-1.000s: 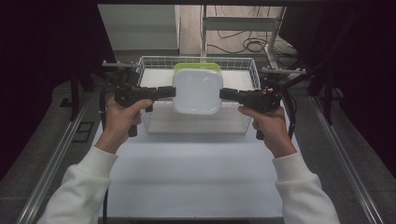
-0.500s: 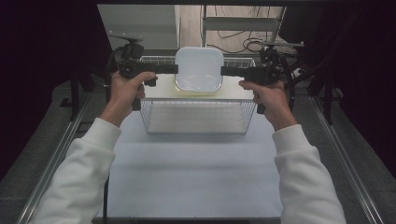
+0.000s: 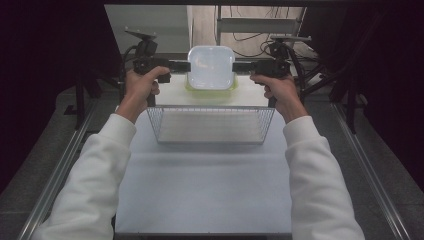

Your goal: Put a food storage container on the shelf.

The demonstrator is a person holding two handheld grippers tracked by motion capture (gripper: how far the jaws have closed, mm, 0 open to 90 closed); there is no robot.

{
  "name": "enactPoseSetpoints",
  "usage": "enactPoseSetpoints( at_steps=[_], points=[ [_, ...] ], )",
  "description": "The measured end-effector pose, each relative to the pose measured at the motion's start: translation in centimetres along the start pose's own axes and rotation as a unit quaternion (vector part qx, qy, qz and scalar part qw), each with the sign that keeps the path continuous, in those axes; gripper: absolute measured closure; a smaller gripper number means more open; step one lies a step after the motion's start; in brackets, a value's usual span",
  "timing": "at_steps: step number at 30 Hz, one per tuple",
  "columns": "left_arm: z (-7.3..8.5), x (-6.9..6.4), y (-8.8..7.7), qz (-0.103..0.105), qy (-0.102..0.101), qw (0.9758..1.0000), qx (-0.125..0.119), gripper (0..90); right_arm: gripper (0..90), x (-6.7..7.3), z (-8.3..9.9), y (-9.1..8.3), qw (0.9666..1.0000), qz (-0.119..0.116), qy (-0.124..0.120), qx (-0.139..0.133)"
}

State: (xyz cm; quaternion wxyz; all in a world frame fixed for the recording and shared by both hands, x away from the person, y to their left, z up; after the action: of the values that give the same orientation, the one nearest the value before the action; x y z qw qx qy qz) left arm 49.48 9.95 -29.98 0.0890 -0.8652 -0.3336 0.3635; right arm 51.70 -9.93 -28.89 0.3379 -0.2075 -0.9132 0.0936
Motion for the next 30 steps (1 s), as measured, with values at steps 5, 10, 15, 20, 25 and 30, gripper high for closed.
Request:
enactPoseSetpoints(
  at_steps=[5, 10, 15, 20, 25, 30],
  points=[
    [0.0, 0.6, 0.5, 0.003, -0.016, 0.9998, 0.009, 78.8, 80.1, -0.8, -0.3, 0.2, 0.9997, -0.009, 0.021, -0.005],
    [-0.6, 1.0, 0.7, 0.011, -0.038, 0.9992, 0.006, 79.1, 79.1, -1.8, -0.7, 0.7, 0.9989, -0.008, 0.045, -0.012],
    [-1.3, 1.6, 1.1, 0.028, -0.078, 0.9965, 0.004, 78.7, 78.0, -2.4, -1.1, 1.0, 0.9961, -0.02, 0.082, -0.025],
    [-1.8, 2.5, 1.5, 0.044, -0.118, 0.992, -0.003, 76.8, 74.2, -3.2, -1.3, 1.6, 0.9926, -0.017, 0.114, -0.036],
    [-2.0, 3.3, 2.0, 0.051, -0.142, 0.9886, -0.004, 73.8, 71.8, -3.7, -1.2, 2.1, 0.9906, -0.01, 0.129, -0.042],
    [-2.0, 3.7, 2.2, 0.065, -0.15, 0.9865, -0.007, 72.8, 70.2, -4.1, -1.2, 2.4, 0.9873, -0.012, 0.148, -0.055]
  ],
)
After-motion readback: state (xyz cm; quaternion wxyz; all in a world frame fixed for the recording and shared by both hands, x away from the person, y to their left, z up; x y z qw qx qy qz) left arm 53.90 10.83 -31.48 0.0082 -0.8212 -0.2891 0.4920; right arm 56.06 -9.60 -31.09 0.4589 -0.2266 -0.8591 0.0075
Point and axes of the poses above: each handheld gripper's, and its own axes: y roughly forward along the jaws, z roughly out of its underside, x roughly to its left, the point moved 9 cm from there along y, roughly forward along the jaws, and after that the axes turned 3 degrees about -z, right-handed, at the moved point
